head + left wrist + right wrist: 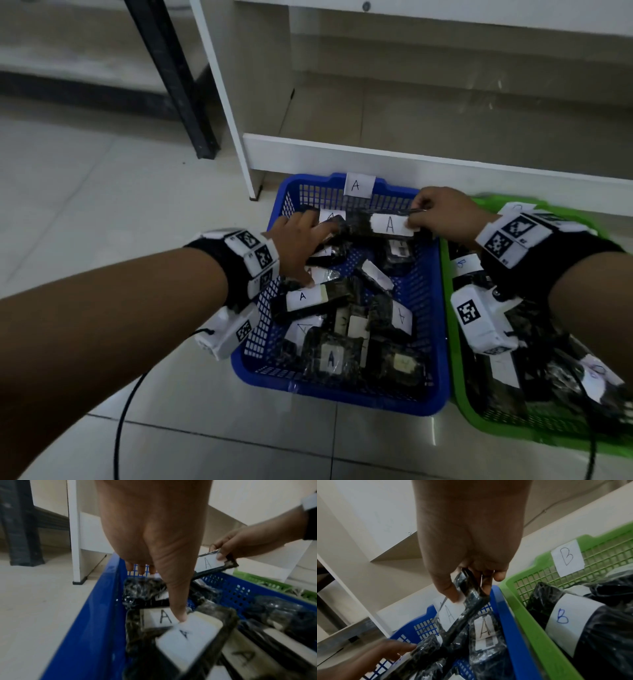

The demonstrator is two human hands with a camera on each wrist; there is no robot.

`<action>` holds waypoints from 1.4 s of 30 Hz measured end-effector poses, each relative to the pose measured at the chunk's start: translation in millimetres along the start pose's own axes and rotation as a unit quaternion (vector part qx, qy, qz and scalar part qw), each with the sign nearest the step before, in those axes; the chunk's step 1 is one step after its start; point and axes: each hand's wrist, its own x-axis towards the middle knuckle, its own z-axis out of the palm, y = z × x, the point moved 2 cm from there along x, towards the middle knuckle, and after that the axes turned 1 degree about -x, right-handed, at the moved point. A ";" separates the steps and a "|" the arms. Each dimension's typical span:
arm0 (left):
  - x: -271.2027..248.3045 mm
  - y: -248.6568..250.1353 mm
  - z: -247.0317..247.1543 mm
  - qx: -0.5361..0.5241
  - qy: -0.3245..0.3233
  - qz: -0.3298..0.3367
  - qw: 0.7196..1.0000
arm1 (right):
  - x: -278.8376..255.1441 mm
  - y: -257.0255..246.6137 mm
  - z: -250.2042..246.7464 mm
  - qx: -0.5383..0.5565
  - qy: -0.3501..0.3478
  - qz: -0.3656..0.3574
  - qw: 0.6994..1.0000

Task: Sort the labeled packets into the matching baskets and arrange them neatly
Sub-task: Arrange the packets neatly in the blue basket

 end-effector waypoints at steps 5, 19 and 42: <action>1.2 -8.1 3.3 0.022 -0.018 0.013 1.000 | -3.8 13.9 1.9 -0.013 -0.006 0.004 1.000; 7.8 3.0 7.2 0.055 -0.034 0.017 0.998 | -12.3 15.9 -1.5 -0.056 -0.036 0.018 0.998; 11.3 -18.6 -4.7 -0.174 0.006 -0.010 0.985 | -13.5 16.0 5.8 -0.063 -0.055 0.009 0.996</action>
